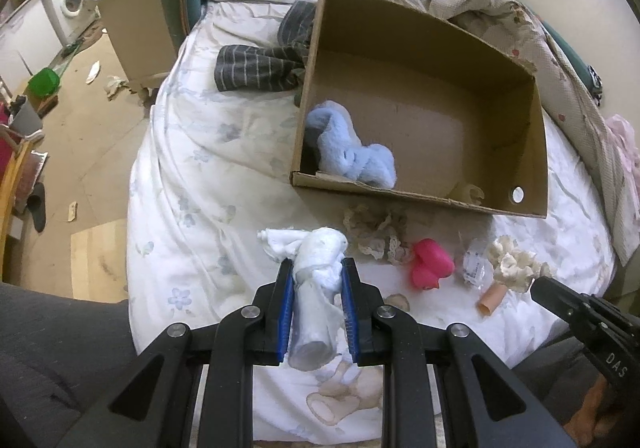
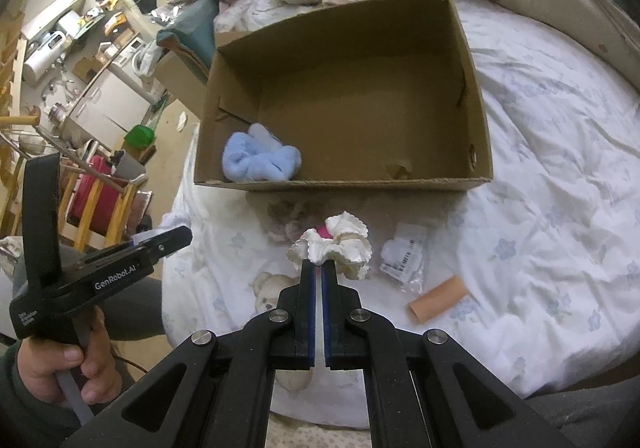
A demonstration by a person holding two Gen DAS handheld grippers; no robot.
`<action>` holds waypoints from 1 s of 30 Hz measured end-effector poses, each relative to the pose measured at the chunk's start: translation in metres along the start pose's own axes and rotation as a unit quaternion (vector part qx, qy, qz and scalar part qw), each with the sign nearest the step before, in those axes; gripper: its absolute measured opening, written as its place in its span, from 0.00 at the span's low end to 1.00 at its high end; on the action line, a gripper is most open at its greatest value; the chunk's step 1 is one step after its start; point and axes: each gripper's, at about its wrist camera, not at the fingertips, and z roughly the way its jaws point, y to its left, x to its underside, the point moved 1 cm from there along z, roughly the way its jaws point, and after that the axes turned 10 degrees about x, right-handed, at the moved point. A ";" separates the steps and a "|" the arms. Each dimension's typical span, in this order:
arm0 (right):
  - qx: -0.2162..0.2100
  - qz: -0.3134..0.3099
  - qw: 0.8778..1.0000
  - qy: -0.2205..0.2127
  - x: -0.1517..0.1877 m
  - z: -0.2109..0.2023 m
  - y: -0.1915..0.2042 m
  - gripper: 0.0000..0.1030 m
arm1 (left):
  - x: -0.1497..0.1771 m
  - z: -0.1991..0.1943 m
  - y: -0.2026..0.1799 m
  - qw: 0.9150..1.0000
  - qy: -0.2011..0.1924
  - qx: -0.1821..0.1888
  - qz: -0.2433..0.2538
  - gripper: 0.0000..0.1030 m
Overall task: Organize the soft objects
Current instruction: 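Carry the sock and cloth over the box with both grippers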
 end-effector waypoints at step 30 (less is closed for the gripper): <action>-0.015 0.047 0.994 -0.098 -0.081 -0.041 -0.021 0.04 | -0.095 -0.036 -0.039 0.995 -0.073 0.003 0.062 0.19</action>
